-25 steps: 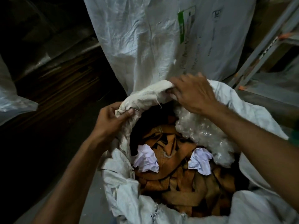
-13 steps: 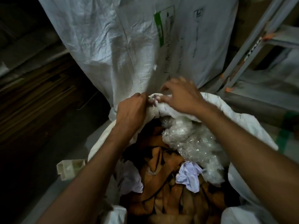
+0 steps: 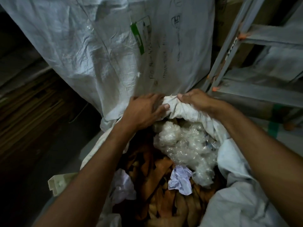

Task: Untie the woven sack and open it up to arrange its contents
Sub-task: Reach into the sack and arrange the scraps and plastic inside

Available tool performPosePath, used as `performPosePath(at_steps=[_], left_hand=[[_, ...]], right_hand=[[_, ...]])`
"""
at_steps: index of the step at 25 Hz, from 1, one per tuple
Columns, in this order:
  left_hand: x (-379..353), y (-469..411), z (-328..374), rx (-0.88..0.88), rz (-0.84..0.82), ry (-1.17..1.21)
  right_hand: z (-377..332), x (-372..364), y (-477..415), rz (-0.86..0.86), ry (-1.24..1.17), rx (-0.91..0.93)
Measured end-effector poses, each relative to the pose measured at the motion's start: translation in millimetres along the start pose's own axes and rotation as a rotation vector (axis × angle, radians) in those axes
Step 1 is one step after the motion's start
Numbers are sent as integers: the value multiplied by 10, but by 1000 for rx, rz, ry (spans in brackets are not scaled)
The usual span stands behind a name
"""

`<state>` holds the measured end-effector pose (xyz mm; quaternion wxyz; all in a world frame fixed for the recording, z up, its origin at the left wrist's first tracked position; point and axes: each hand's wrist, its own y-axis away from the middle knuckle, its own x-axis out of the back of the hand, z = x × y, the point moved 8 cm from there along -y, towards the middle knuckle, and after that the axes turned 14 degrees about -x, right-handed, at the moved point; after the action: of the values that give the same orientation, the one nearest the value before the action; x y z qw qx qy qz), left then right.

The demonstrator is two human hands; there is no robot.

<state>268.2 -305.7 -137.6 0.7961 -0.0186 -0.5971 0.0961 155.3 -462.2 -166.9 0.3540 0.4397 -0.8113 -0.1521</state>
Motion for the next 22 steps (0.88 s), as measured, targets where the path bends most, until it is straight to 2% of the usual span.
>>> performPosePath(at_steps=[1,4,5,7,10,13,15,16,17,20,22], left_hand=[[-55,-120,77,-13,-21,-59],[-163,-353,52,61,-32,-172],[-210,-380,-34,115,-46,-147],[-291,-409,-165,204,-82,-39],[-321,-483,-74,186,-121,20],[-190,-606,441,-63,-77,148],[-330,-776,779,-216,-188,163],[-462,-867,879,-240,-240,144],[-571,-972,936,-231,-253,125],[-758,-1215,897,-122,-189,-2],[-837,-1237,832,-42,-170,57]], right_hand=[[-17,5,24,1,12,-11],[-18,101,358,437,518,26],[65,104,574,566,636,1],[354,109,928,683,715,-99],[698,253,959,654,633,-129],[882,513,678,469,179,-189],[1022,547,574,358,-141,-276],[1045,535,583,346,-175,-307],[1019,535,651,369,-116,-318],[898,502,1021,515,368,-360],[1006,285,1326,514,551,-403]])
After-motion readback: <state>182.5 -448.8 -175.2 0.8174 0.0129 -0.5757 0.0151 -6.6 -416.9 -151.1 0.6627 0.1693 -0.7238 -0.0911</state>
